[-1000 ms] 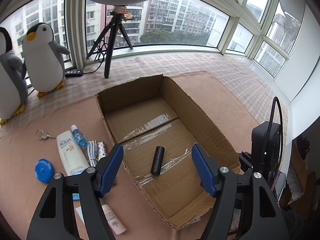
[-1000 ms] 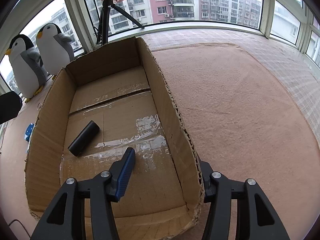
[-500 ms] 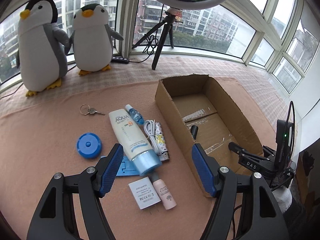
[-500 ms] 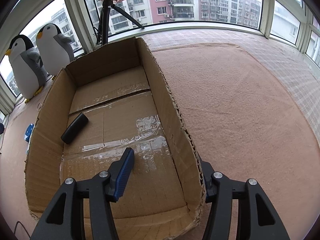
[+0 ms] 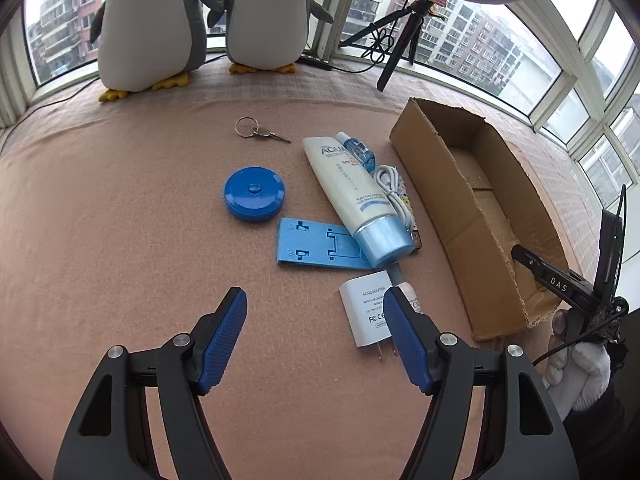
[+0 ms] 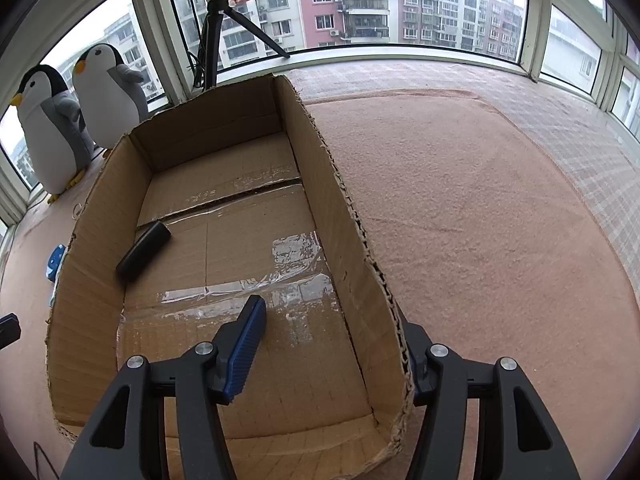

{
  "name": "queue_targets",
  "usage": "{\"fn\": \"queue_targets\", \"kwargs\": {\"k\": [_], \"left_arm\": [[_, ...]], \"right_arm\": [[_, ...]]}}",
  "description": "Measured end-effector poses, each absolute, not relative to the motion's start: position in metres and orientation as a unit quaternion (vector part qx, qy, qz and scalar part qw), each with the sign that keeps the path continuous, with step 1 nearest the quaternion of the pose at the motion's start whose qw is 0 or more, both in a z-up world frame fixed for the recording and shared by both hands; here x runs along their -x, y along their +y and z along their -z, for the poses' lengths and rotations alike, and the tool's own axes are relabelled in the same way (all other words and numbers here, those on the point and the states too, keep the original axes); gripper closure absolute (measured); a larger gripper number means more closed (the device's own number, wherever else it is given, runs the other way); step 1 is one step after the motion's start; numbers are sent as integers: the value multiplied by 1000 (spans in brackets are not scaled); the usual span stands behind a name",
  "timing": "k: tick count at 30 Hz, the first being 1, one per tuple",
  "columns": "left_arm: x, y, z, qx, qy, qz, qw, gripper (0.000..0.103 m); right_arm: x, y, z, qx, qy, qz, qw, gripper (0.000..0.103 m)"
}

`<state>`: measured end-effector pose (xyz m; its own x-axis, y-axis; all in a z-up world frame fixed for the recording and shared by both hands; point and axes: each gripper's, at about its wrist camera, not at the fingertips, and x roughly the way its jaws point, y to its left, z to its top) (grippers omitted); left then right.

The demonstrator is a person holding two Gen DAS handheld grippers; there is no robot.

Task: Organize rigid objects
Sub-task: 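Move the left tool to the white AC adapter and grasp it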

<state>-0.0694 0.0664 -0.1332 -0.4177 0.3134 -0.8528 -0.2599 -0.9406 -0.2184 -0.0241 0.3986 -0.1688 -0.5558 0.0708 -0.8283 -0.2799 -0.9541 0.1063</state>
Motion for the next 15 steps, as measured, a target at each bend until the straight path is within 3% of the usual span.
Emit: {"fn": "queue_targets", "kwargs": {"k": [9,15], "left_arm": [[66,100,148,527,-3,-830,183,36],[71,107,158,537,-5,-825,177,49]], "right_arm": [[24,398,169,460,112,-875,101,48],[24,399,170,460,110,-875,101,46]]}}
